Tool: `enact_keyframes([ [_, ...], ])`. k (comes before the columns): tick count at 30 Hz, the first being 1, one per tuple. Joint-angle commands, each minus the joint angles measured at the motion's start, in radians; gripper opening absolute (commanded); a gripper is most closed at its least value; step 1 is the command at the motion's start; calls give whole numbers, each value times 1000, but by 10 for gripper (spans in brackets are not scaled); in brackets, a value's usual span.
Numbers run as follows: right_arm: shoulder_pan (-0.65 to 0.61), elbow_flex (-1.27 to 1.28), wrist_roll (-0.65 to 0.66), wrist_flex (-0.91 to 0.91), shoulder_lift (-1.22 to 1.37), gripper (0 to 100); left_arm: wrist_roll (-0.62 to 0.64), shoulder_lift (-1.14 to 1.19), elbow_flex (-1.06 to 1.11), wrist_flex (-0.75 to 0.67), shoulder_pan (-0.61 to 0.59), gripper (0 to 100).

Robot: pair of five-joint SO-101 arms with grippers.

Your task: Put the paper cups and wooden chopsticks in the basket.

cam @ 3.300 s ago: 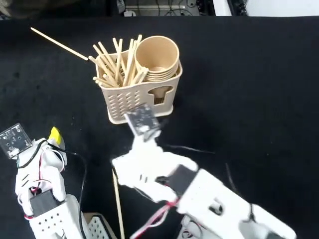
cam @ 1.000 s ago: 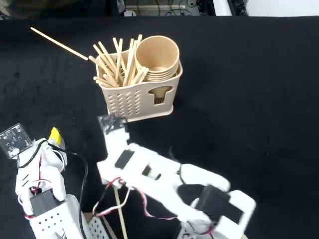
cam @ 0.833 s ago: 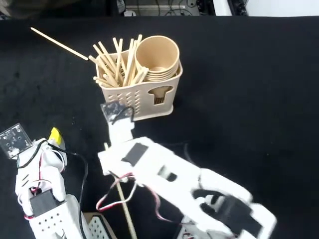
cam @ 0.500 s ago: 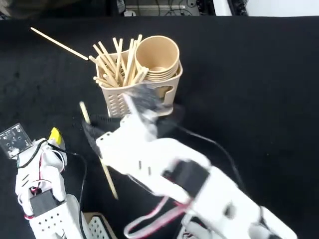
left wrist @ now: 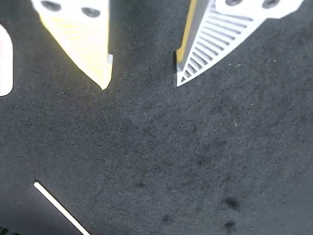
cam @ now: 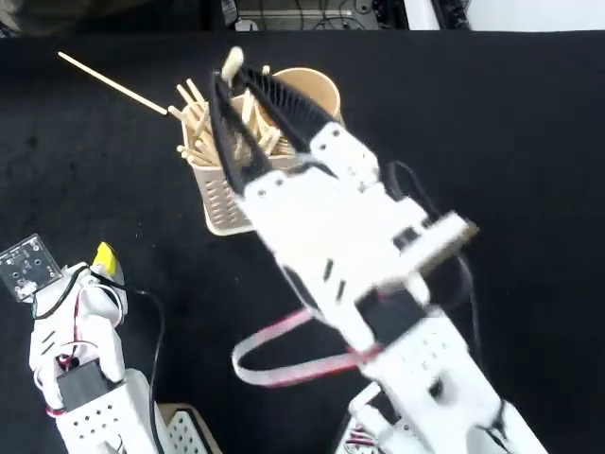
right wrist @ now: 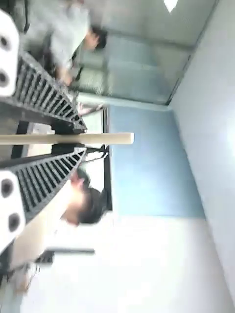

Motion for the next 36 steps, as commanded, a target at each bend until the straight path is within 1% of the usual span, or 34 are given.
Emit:
enact_keyframes([
  [1,87,7,32,-138,120,11,-8,-9,-5,0,-1,213],
  [4,97,59,32,-180,186,11,-8,-9,-5,0,-1,213],
  [9,97,117,32,-180,240,15,-9,-9,-7,3,-1,215],
  [10,97,120,32,-180,248,29,-9,-9,-8,3,-1,216],
  [12,97,122,32,-153,255,110,-11,-9,-16,3,-2,216],
  [14,97,99,32,-120,259,227,-48,-8,-41,-8,-1,217],
  [16,98,64,32,-68,257,323,-71,-2,-74,-17,35,214],
  [17,100,48,32,-32,254,348,-69,-2,-90,-9,58,213],
  [20,127,-1,28,31,232,326,-34,-2,-136,-14,79,216],
  [23,160,-35,31,106,193,243,-29,44,-223,-49,84,216],
  [25,186,-48,29,190,156,149,-23,153,-314,-74,85,215],
  [27,216,-53,26,276,117,38,14,328,-426,-120,84,216],
  [28,233,-50,26,313,97,5,31,439,-493,-143,84,216],
  [30,264,-35,26,385,54,47,68,684,-657,-167,87,216],
  [32,296,-5,26,445,1,38,117,954,-857,-164,87,216],
  [34,330,38,26,509,-56,10,155,1231,-1076,-132,87,217],
  [36,370,74,26,577,-105,15,207,1499,-1320,-64,96,217],
])
